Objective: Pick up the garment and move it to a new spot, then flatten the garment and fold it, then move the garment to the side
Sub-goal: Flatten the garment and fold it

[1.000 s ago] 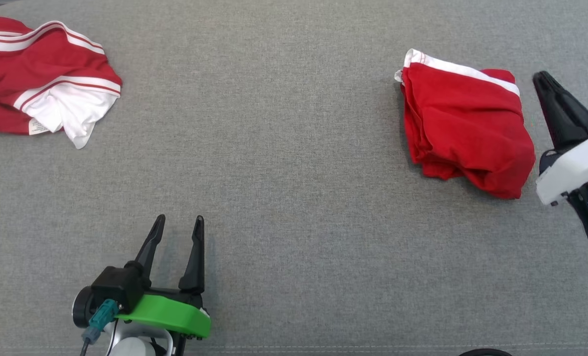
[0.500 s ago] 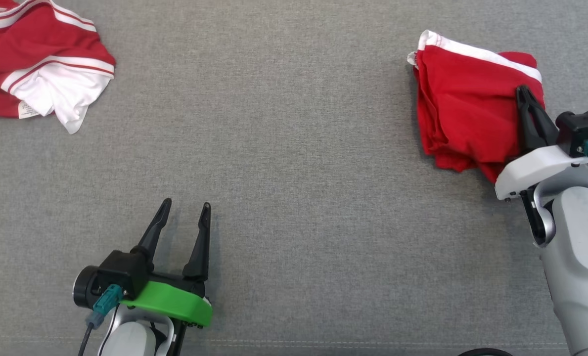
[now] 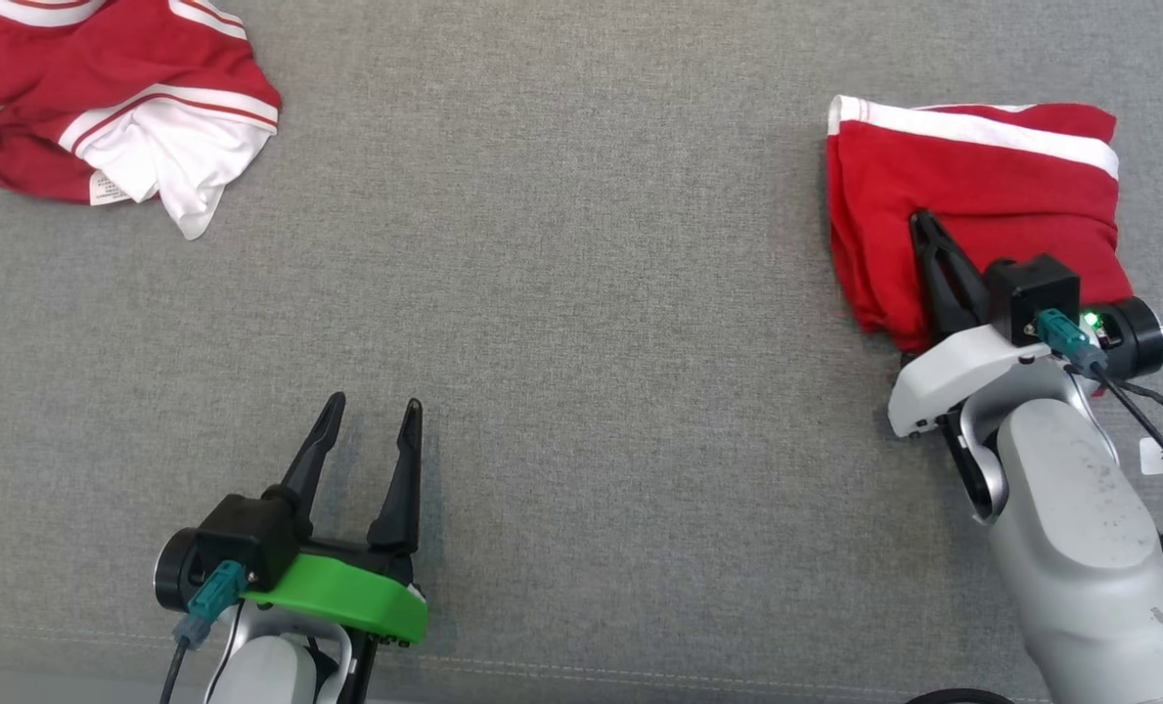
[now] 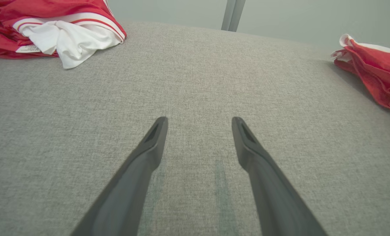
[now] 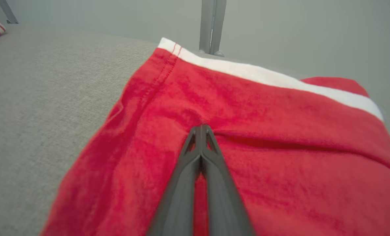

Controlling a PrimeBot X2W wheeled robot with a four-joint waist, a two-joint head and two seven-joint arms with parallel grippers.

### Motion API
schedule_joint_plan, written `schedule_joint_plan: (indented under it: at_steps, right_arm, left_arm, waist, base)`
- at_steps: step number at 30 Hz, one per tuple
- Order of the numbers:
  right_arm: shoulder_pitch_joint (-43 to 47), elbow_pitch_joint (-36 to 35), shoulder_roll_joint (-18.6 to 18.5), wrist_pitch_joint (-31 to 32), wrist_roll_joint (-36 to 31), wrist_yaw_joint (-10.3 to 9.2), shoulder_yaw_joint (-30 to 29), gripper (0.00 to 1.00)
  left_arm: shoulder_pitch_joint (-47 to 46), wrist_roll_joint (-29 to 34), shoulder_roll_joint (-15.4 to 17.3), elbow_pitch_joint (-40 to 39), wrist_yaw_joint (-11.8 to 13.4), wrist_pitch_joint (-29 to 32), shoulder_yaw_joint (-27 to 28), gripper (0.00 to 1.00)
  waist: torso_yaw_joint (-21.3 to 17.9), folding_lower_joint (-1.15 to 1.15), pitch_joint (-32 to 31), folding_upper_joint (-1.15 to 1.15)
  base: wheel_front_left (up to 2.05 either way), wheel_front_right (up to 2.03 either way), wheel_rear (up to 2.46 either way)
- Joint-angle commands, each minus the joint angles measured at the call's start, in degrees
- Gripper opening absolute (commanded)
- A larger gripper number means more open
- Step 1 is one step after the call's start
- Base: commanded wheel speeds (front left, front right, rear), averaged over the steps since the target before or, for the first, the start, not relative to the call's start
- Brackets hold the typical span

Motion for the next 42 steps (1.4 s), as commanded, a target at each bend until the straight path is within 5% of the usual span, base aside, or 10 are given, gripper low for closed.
schedule_joint_plan:
  at_steps: [1, 6, 13, 22, 30, 31, 32, 33, 42]
  right_arm:
    - [0.93, -0.81, 0.42, -0.24, 0.34, -0.07, 1.13, 0.0]
    - [2.99, -4.59, 1.09, -0.21, 1.68, -0.08, 4.29, 0.0]
    - [4.25, 0.57, 1.5, -0.2, 3.33, -0.08, 7.96, 0.0]
    - [5.67, -1.09, 2.32, -0.21, 5.16, -0.08, 10.44, 0.0]
    - [10.32, -8.52, 2.88, -0.22, 7.21, -0.08, 10.76, 0.0]
    - [11.54, -10.28, 2.8, -0.22, 6.95, -0.08, 10.07, 0.29]
    - [12.8, -12.11, 2.76, -0.21, 6.71, -0.08, 9.36, 0.78]
    - [14.31, -13.95, 2.6, -0.22, 6.39, -0.08, 8.42, 1.0]
    - [28.11, -25.91, 1.83, -0.21, 2.98, -0.08, -2.95, 1.0]
  left_arm:
    - [-0.48, -0.17, -0.14, 0.09, 0.11, -0.01, 0.18, 1.0]
    - [-0.13, 0.26, -0.48, 0.45, 0.11, 0.0, 0.64, 1.0]
    - [0.18, 0.11, -0.82, 0.57, 0.11, 0.0, 0.79, 1.0]
    - [1.12, 0.42, -1.0, 1.09, 0.11, -0.01, 1.37, 1.0]
    - [3.61, 0.07, -1.29, 1.3, 0.1, -0.01, 2.93, 1.0]
    - [4.05, 0.12, -1.34, 1.27, 0.1, 0.0, 3.33, 1.0]
    - [4.42, 0.3, -1.39, 1.24, 0.1, -0.01, 3.58, 1.0]
    - [4.88, 0.59, -1.45, 1.34, 0.1, -0.01, 3.85, 1.0]
    - [7.32, 3.09, -1.62, 1.58, 0.1, -0.01, 6.51, 1.0]
  waist:
    - [0.09, 0.0, -0.19, 0.0]
    - [-0.2, 0.0, -0.61, 0.0]
    - [-0.46, 0.0, -1.04, 0.0]
    - [-1.23, 0.0, -2.5, 0.0]
    - [-3.66, 0.0, -7.57, 0.0]
    - [-4.0, 0.0, -8.41, 0.0]
    - [-4.29, 0.0, -9.16, 0.0]
    - [-4.56, 0.0, -9.92, 0.0]
    - [-5.9, 0.0, -14.7, 0.0]
  base:
    - [0.0, 0.0, 0.0]
    - [0.0, 0.0, 0.0]
    - [0.0, 0.0, 0.0]
    - [0.0, 0.0, 0.0]
    - [0.0, 0.0, 0.0]
    - [0.0, 0.0, 0.0]
    - [0.0, 0.0, 0.0]
    - [0.0, 0.0, 0.0]
    - [0.0, 0.0, 0.0]
